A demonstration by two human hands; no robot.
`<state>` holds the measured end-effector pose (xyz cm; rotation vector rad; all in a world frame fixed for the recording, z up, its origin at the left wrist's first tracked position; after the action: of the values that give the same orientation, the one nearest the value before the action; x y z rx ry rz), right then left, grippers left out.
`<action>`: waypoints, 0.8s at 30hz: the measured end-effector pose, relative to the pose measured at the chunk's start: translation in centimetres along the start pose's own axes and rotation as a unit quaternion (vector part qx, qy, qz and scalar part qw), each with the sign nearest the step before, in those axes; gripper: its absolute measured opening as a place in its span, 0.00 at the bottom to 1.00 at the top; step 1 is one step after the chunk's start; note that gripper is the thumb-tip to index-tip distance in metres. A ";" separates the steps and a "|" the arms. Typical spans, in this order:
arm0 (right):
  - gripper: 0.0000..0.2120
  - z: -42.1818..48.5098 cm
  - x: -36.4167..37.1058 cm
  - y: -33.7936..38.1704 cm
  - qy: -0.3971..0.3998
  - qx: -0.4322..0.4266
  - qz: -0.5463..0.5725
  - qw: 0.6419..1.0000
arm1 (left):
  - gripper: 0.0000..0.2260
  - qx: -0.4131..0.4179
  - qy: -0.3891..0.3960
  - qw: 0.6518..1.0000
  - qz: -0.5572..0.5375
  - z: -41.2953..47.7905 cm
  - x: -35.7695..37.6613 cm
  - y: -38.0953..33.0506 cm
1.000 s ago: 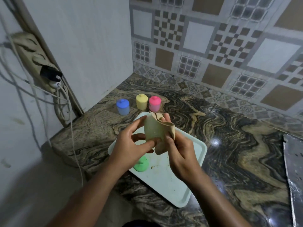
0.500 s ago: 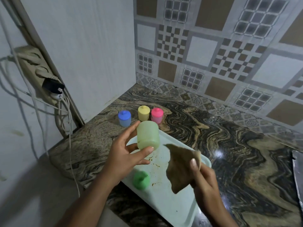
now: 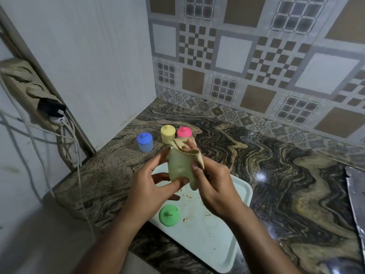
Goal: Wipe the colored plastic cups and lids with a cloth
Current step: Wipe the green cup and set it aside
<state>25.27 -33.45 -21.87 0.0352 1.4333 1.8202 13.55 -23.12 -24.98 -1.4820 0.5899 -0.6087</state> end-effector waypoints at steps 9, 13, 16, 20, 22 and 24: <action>0.16 -4.8 -0.3 0.8 0.005 -0.054 0.031 0.998 | 0.34 0.000 -0.038 0.999 0.007 0.2 -2.0 0.7; 0.14 -6.6 0.5 -1.8 0.049 0.018 0.020 0.998 | 0.33 0.011 -0.036 0.999 0.000 0.4 -2.3 0.3; 0.18 -7.7 0.3 -4.0 0.011 0.094 0.122 0.988 | 0.33 0.009 -0.006 1.000 -0.012 0.4 -1.7 0.3; 0.17 -6.1 -1.4 -4.6 -0.099 0.131 0.242 0.956 | 0.38 0.001 0.001 1.000 -0.023 0.3 -1.5 0.7; 0.19 -4.6 -2.2 -4.2 -0.133 0.135 0.258 0.947 | 0.38 0.000 -0.005 1.000 -0.023 0.2 -1.6 0.9; 0.22 -2.9 -2.5 -3.0 -0.140 0.114 0.253 0.950 | 0.36 0.001 -0.007 1.000 -0.019 0.0 -1.4 1.0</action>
<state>27.28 -37.21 -24.27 0.8142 1.5064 1.9316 12.51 -22.14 -25.96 -1.4979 0.5514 -0.6275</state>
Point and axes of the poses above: each hand's wrist, its own z-axis towards the middle knuckle, its own x-axis out of the palm, y = z × x, the point moved 9 cm from there along z, towards the middle knuckle, and after that the axes turned 1 degree about -z, right-handed, at the moved point
